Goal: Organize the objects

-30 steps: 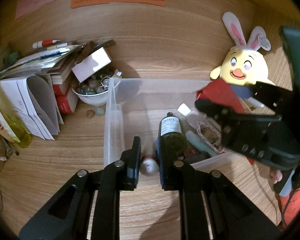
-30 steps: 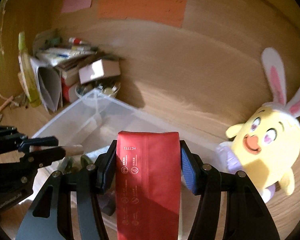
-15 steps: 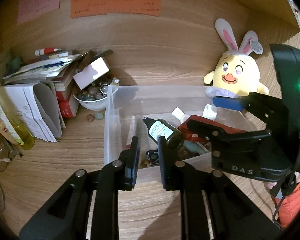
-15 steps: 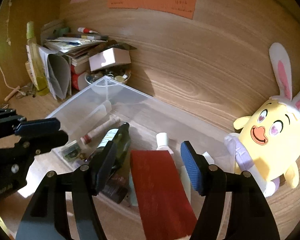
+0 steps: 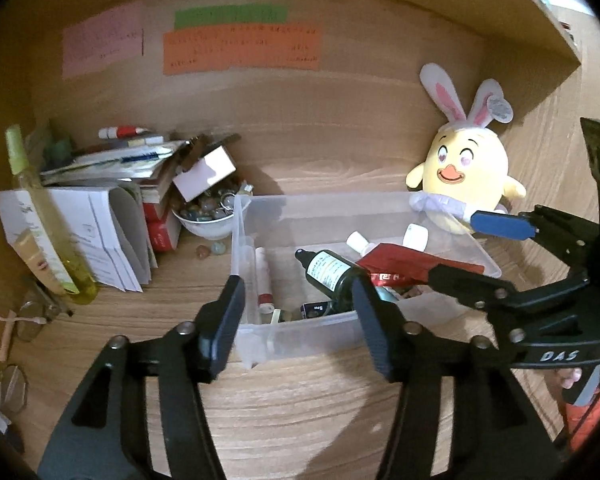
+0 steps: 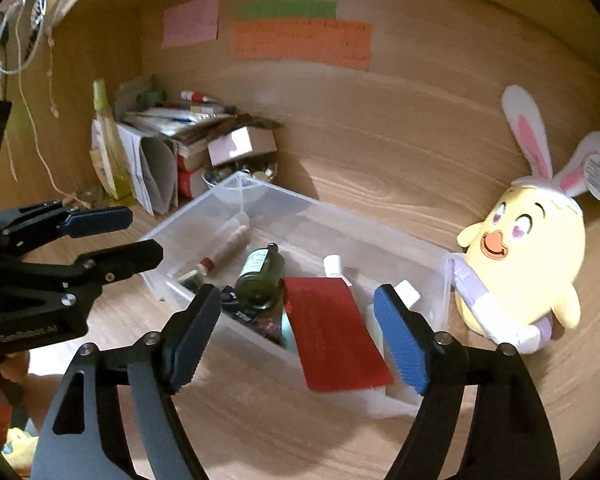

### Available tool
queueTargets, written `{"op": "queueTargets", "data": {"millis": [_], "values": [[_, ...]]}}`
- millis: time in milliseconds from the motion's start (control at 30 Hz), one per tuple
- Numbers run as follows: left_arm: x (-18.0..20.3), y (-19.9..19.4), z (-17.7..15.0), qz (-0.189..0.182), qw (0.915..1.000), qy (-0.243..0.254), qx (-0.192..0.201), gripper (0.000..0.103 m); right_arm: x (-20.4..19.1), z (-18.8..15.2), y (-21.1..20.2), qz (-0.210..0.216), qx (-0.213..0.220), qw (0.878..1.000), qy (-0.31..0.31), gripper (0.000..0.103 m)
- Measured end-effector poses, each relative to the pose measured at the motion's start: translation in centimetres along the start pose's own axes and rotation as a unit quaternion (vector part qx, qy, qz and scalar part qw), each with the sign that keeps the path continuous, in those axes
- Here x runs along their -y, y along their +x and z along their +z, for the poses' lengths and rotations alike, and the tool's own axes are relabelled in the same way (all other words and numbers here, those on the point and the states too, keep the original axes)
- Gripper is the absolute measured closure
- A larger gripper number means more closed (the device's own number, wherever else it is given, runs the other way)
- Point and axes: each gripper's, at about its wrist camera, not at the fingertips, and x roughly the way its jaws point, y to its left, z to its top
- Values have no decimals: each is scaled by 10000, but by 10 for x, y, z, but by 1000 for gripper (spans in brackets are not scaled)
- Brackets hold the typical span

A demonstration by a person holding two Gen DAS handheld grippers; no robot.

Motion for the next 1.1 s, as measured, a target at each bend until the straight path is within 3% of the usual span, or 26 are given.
{"op": "queueTargets", "data": {"millis": [200, 233, 700, 1100], "values": [[7, -17, -7, 151, 9996, 76, 238, 10, 2, -9, -21, 83, 204, 9996, 195, 19], [8, -21, -9, 182, 9993, 102, 303, 8, 2, -11, -23, 79, 230, 9994, 225, 18], [15, -23, -32, 72, 9995, -3, 319, 4, 1, -46, -44, -178, 467, 9975, 491, 15], [15, -22, -40, -9, 9995, -92, 298, 4, -6, -54, -47, -75, 540, 9973, 488, 15]]}}
